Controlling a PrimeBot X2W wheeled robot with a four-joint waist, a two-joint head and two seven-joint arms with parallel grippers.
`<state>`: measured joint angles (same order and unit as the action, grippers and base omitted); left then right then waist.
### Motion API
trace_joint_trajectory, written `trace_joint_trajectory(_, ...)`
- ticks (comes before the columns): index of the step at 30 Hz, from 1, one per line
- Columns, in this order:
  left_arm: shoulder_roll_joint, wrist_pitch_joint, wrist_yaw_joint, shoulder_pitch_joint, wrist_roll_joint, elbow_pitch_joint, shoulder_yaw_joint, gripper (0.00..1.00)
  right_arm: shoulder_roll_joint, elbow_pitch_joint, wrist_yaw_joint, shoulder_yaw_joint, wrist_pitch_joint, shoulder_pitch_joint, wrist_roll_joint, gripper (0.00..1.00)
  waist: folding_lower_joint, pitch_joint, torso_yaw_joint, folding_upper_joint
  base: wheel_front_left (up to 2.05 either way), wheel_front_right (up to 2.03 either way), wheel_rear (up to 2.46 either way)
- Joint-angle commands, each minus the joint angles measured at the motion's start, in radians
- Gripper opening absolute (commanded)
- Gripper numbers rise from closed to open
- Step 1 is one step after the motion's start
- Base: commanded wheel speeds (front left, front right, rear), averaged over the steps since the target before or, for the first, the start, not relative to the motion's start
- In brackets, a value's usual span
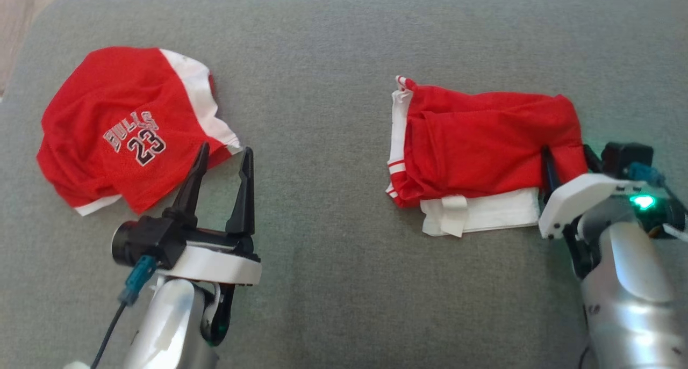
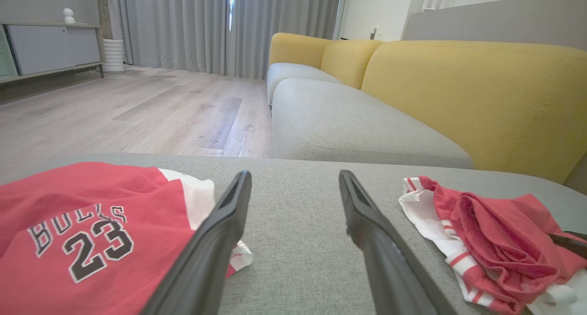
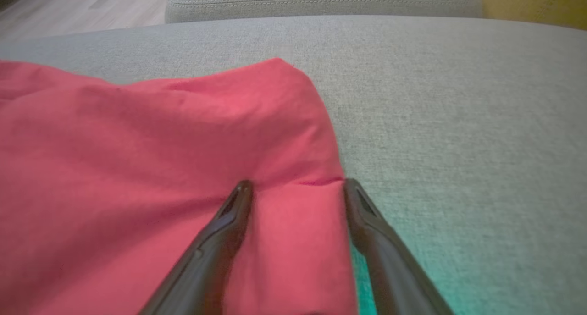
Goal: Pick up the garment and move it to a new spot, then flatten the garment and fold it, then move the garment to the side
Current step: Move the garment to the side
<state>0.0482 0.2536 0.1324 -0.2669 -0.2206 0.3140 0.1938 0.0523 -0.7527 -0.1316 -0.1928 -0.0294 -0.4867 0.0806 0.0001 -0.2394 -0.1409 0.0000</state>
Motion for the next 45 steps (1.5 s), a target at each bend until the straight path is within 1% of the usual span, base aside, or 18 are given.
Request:
trace_joint_trajectory(1,0.005,0.008,-0.002,-0.040,-0.006,-0.030,-0.026,1.00,-0.002,-0.008,0.001,0.023,-0.012,-0.029,0.009,1.00,-0.0001,-0.004,-0.007,0.0000,0.00,0.00,0.00)
trace_joint_trajectory(6,0.004,0.008,-0.002,-0.042,-0.008,-0.032,-0.032,1.00,-0.002,-0.086,0.001,0.023,-0.016,-0.055,0.012,1.00,-0.0001,-0.003,-0.008,0.0000,0.00,0.00,0.00)
trace_joint_trajectory(8,0.004,0.008,-0.002,-0.040,-0.009,-0.032,-0.036,1.00,-0.002,-0.108,0.001,0.037,-0.003,-0.064,0.008,0.00,-0.0001,0.003,-0.001,0.0000,0.00,0.00,0.00)
trace_joint_trajectory(13,0.004,0.008,-0.002,-0.030,-0.011,-0.031,-0.035,1.00,0.007,-0.111,0.001,0.092,0.079,-0.083,0.035,0.00,-0.0001,0.033,0.035,0.0000,0.00,0.00,0.00)
trace_joint_trajectory(17,0.003,0.008,-0.002,-0.021,-0.015,-0.031,-0.041,1.00,0.044,-0.098,0.001,0.194,0.142,-0.095,0.043,0.00,-0.0001,0.066,0.071,0.0000,0.00,0.00,0.00)
trace_joint_trajectory(22,0.003,0.008,-0.002,-0.005,-0.017,-0.030,-0.050,1.00,0.146,-0.062,0.001,0.309,0.154,-0.107,0.011,0.00,-0.0001,0.096,0.112,0.0000,0.00,0.00,0.00)
trace_joint_trajectory(27,0.003,0.008,-0.002,-0.007,-0.018,-0.039,-0.055,1.00,0.302,-0.009,0.001,0.366,0.105,-0.112,-0.042,0.00,-0.0001,0.084,0.129,0.0000,0.00,0.00,0.00)
trace_joint_trajectory(31,0.003,0.008,-0.002,-0.019,-0.021,-0.050,-0.050,1.00,0.426,0.011,0.001,0.347,0.061,-0.116,-0.074,0.00,-0.0001,0.046,0.129,0.0000,0.00,0.00,0.00)
trace_joint_trajectory(34,0.003,0.008,-0.002,-0.032,-0.023,-0.053,-0.043,1.00,0.500,0.002,0.001,0.310,0.035,-0.116,-0.066,0.00,-0.0001,0.014,0.120,0.0000,0.00,0.00,0.00)
trace_joint_trajectory(37,0.006,0.008,-0.002,-0.049,-0.026,-0.052,-0.035,1.00,0.556,-0.022,0.001,0.261,0.038,-0.126,-0.051,0.00,-0.0001,-0.015,0.107,0.0000,0.00,0.00,0.00)
trace_joint_trajectory(40,0.012,0.008,-0.002,-0.060,-0.030,-0.051,-0.033,1.00,0.576,-0.036,0.001,0.209,0.047,-0.140,-0.029,0.00,-0.0001,-0.032,0.100,0.0000,0.00,0.00,0.00)
trace_joint_trajectory(45,0.018,0.008,-0.002,-0.067,-0.034,-0.050,-0.035,1.00,0.577,-0.049,0.001,0.161,0.048,-0.146,0.004,0.00,-0.0001,-0.042,0.095,0.0000,0.00,0.00,0.00)
